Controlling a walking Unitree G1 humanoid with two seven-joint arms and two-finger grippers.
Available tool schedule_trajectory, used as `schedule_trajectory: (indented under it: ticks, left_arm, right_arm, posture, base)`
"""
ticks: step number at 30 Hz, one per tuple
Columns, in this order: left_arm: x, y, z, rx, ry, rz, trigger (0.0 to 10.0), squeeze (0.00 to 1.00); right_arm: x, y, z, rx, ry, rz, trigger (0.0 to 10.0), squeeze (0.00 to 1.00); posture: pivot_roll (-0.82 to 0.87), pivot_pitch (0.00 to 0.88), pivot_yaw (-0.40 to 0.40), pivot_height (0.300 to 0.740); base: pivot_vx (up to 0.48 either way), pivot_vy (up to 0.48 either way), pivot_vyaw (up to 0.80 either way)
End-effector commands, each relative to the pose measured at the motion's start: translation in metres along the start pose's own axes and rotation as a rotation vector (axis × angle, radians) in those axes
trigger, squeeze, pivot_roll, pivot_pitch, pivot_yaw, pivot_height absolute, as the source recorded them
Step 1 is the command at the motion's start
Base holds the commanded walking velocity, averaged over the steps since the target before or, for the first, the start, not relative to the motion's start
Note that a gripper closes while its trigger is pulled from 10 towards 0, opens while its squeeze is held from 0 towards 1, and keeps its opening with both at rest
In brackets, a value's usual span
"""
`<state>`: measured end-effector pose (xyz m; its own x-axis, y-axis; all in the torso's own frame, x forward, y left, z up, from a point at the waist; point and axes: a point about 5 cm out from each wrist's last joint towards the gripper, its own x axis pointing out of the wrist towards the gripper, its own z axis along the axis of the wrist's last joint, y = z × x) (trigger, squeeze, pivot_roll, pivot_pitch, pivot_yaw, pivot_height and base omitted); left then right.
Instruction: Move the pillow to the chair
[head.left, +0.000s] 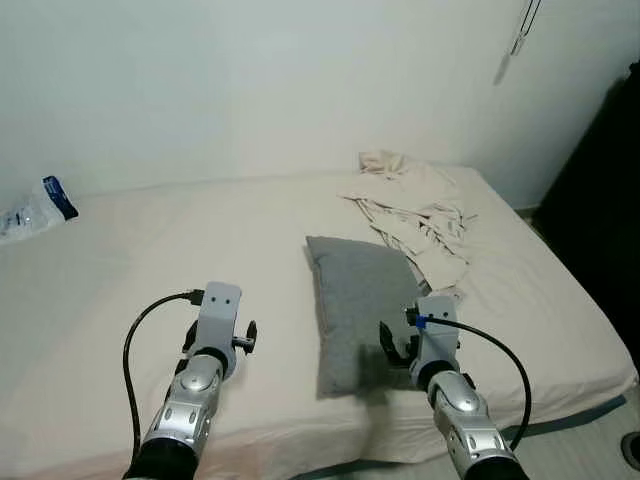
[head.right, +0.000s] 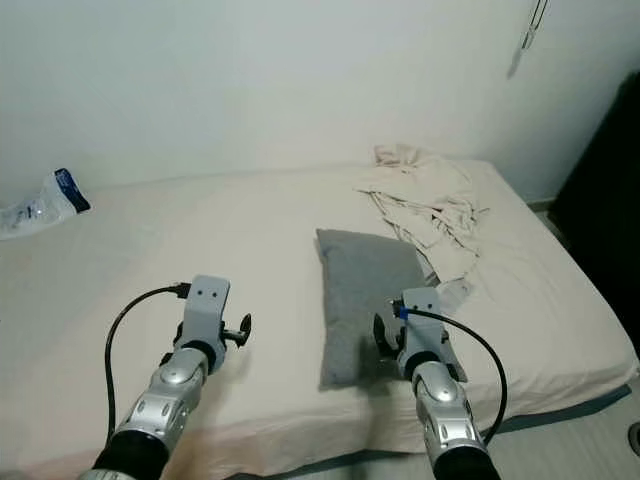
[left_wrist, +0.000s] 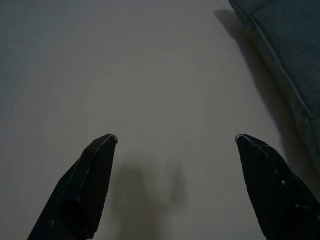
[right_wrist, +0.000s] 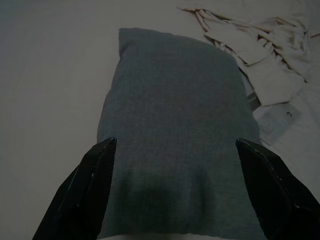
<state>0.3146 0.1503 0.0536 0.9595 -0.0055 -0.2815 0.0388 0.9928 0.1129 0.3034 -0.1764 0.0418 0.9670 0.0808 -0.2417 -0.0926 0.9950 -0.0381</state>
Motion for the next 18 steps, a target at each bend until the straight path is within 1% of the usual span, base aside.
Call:
schedule_trajectory:
  ticks: [1,2,8,11,13,17,18]
  left_arm:
    - [-0.0008,0.005,-0.0057,-0.011,0.02,0.008,10.0,0.0]
    - [-0.0008,0.0051,-0.0056,-0.015,0.018,0.008,10.0,0.0]
    - [-0.0026,0.0037,-0.0054,-0.03,0.006,-0.006,10.0,0.0]
    - [-0.0034,0.0028,-0.0052,-0.04,0.0,-0.016,10.0,0.0]
    - [-0.0034,0.003,-0.0052,-0.042,0.0,-0.014,10.0,0.0]
    - [-0.0043,0.0051,-0.0067,-0.043,0.005,-0.003,10.0,0.0]
    - [-0.0065,0.0074,-0.0092,-0.044,0.009,0.002,10.0,0.0]
  right_arm:
    - [0.0,-0.0018,-0.0009,-0.006,-0.005,-0.007,10.0,0.0]
    - [0.0011,-0.0026,-0.0005,-0.025,0.004,-0.01,10.0,0.0]
    - [0.0018,-0.0022,-0.0003,-0.022,0.006,-0.01,10.0,0.0]
    - [0.0017,-0.0025,-0.0013,0.027,0.008,-0.021,10.0,0.0]
    - [0.0015,-0.0016,-0.0006,0.05,0.0,-0.01,10.0,0.0]
    - [0.0021,-0.001,-0.0018,0.039,0.014,-0.011,10.0,0.0]
    - [0.0021,-0.0014,-0.0012,0.02,0.005,-0.018,10.0,0.0]
  posture:
    - [0.01,0.151,0.035,0.665]
    - [0.01,0.151,0.034,0.665]
    - [0.01,0.149,0.029,0.665]
    - [0.02,0.147,0.025,0.665]
    - [0.02,0.147,0.024,0.655]
    - [0.02,0.143,0.028,0.64]
    - [0.02,0.14,0.033,0.64]
  base:
    - [0.0,0.0,0.0]
    - [0.0,0.0,0.0]
    - [0.0,0.0,0.0]
    - [0.0,0.0,0.0]
    - [0.0,0.0,0.0]
    - [0.0,0.0,0.0]
    - [0.0,0.0,0.0]
